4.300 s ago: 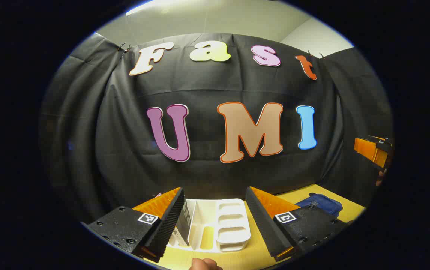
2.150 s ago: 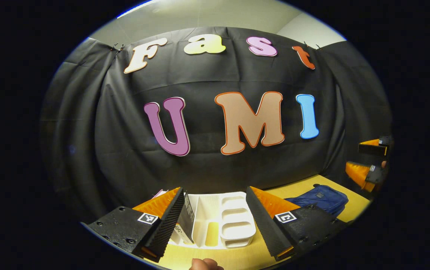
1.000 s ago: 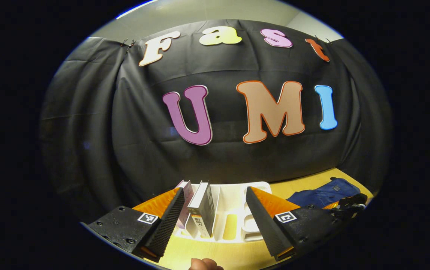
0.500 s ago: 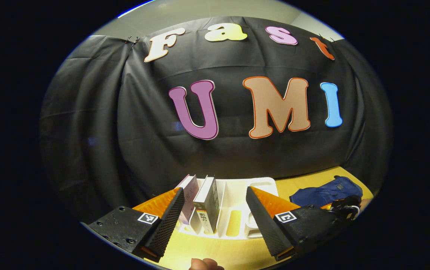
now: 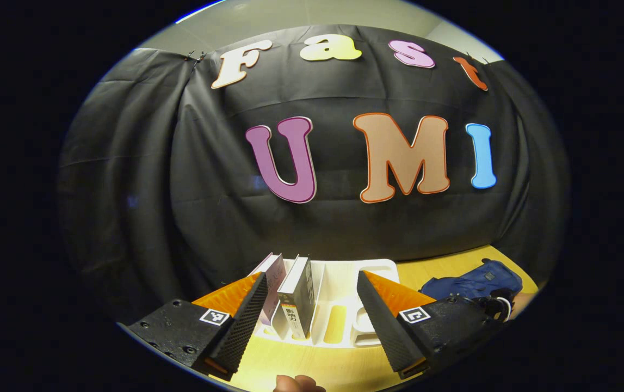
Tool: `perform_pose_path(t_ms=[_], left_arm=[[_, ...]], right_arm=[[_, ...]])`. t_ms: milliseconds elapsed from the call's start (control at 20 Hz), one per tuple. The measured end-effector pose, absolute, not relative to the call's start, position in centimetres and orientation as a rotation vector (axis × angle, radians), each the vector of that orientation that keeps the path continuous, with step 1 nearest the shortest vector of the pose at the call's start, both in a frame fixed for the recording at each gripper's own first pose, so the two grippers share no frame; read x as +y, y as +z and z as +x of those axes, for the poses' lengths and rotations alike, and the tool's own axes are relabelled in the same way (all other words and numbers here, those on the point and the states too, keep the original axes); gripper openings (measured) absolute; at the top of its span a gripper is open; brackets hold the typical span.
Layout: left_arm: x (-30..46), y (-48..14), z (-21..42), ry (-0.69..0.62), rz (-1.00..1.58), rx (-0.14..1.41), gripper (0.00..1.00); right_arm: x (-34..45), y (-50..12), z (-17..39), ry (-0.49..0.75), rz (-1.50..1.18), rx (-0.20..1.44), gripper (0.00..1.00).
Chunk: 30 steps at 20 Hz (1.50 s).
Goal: Open the schoolbag, grab two books from the bookshelf and put them into the schoolbag.
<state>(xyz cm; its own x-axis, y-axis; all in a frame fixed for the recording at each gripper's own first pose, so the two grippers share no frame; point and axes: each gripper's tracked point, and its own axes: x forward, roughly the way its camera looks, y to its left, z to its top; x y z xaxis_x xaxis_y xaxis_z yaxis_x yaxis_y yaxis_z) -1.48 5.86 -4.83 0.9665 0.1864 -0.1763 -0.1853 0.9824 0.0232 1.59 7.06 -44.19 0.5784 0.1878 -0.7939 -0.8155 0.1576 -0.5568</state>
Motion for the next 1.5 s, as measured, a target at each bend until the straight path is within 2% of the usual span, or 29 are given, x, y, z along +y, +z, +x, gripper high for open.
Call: perform_pose_path(t_ms=[50,100,150,200,300,450,500,550,650,700,750,800,850,900,1000,1050,1250,1350,1500], left_arm=[[6.0,-4.8,-1.6,0.195,0.0,0.178,0.96],[6.3,-4.9,-1.7,0.202,-0.005,0.178,0.96],[6.4,-4.8,-1.9,0.207,-0.01,0.176,0.96],[6.6,-4.8,-2.1,0.213,-0.012,0.175,1.0],[7.0,-4.9,-2.3,0.222,-0.018,0.18,0.96],[7.1,-4.8,-2.5,0.226,-0.042,0.178,0.96],[7.1,-5.0,-2.7,0.229,-0.046,0.181,0.96],[7.3,-5.0,-2.7,0.233,-0.049,0.182,1.0],[7.5,-5.0,-2.9,0.239,-0.062,0.183,1.0],[7.5,-5.1,-2.8,0.238,-0.075,0.187,1.0],[7.5,-5.2,-2.8,0.236,-0.093,0.191,0.96],[7.5,-5.4,-2.9,0.237,-0.108,0.199,0.96],[7.7,-5.5,-2.8,0.24,-0.119,0.204,1.0],[7.9,-5.7,-2.7,0.244,-0.129,0.207,0.97],[8.3,-5.8,-2.4,0.25,-0.144,0.215,0.98],[8.6,-5.8,-2.3,0.254,-0.148,0.217,0.96],[9.1,-5.9,-1.6,0.253,-0.153,0.22,0.94],[9.1,-6.1,-1.3,0.248,-0.149,0.225,0.95],[8.9,-6.2,-0.9,0.235,-0.159,0.232,0.95]], right_arm=[[7.1,-44.2,1.6,0.789,-1.186,0.663,0.02],[7.0,-44.3,1.6,0.79,-1.18,0.675,0.04],[7.0,-44.3,1.7,0.783,-1.178,0.683,0.02],[6.9,-44.4,1.6,0.773,-1.181,0.689,0.04],[6.9,-44.4,1.7,0.758,-1.175,0.702,0.04],[7.1,-44.2,1.7,0.756,-1.105,0.747,0.02],[7.0,-43.9,1.8,0.76,-1.084,0.76,0.06],[7.0,-43.6,1.8,0.765,-1.067,0.765,0.02],[7.0,-43.2,1.7,0.78,-1.038,0.787,0.06],[6.9,-43.1,1.8,0.785,-1.016,0.802,0.02],[7.0,-42.7,1.8,0.788,-0.985,0.814,0.04],[6.9,-42.2,2.0,0.786,-0.949,0.824,0.02],[7.0,-41.6,2.1,0.786,-0.913,0.829,0.04],[7.0,-40.9,2.5,0.78,-0.879,0.826,0.04],[7.1,-39.2,3.2,0.764,-0.814,0.808,0.02],[7.0,-38.2,3.6,0.755,-0.785,0.801,0.04],[6.1,-35.3,4.8,0.7,-0.663,0.771,0.04],[5.6,-34.3,5.3,0.668,-0.594,0.762,0.02],[4.5,-33.0,6.0,0.617,-0.476,0.757,0.04]])
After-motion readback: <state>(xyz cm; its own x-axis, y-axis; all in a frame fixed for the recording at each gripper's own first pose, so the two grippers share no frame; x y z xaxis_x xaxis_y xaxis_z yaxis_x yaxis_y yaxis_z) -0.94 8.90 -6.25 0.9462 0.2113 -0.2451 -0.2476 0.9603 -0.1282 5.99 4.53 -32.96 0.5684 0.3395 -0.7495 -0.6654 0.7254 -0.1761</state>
